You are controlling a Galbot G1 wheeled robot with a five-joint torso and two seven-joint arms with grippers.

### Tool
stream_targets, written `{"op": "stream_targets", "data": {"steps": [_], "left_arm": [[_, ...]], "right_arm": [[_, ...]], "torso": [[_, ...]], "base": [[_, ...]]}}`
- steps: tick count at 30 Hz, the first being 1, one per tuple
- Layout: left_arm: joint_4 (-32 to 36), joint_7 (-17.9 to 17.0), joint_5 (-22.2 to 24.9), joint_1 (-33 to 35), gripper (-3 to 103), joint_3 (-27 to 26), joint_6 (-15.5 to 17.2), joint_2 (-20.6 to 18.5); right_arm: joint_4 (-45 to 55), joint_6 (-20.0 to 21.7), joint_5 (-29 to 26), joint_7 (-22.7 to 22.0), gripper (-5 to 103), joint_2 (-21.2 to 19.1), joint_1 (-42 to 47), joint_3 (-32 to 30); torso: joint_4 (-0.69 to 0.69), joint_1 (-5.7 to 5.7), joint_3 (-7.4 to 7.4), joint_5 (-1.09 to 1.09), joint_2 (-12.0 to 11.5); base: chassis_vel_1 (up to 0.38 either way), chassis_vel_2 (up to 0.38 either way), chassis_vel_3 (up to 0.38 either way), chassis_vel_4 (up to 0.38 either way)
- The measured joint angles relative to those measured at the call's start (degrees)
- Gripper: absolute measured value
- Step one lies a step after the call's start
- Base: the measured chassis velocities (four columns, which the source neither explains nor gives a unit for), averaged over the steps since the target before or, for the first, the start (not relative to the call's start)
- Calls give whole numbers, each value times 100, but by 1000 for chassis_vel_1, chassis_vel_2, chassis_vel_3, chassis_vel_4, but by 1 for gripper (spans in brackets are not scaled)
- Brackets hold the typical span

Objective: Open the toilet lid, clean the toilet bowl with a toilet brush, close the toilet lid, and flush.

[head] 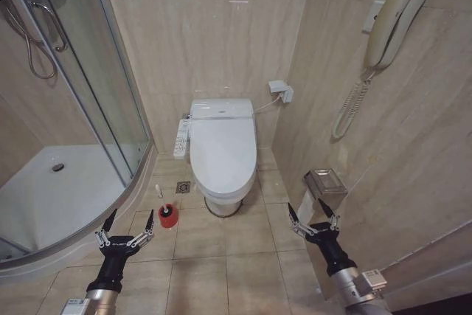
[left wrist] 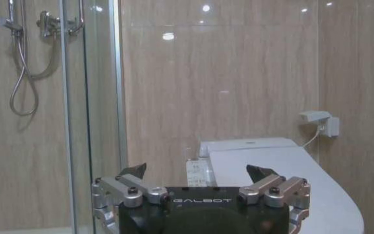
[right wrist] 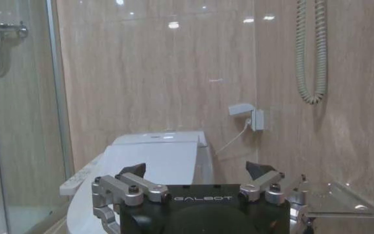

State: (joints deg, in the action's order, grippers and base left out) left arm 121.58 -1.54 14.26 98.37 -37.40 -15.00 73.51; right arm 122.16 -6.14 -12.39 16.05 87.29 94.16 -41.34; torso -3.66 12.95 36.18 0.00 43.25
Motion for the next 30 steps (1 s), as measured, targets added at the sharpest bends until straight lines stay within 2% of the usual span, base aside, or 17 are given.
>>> {"op": "stream_targets", "data": {"steps": [30], "left_arm": [[0, 0, 0, 0, 100, 0, 0, 0]], "right_arm": [[-116, -278, -241, 128, 100, 9, -17, -30]], "torso": [[0, -2, -1, 0, 0]], "base": [[-13, 12, 15, -15]]}}
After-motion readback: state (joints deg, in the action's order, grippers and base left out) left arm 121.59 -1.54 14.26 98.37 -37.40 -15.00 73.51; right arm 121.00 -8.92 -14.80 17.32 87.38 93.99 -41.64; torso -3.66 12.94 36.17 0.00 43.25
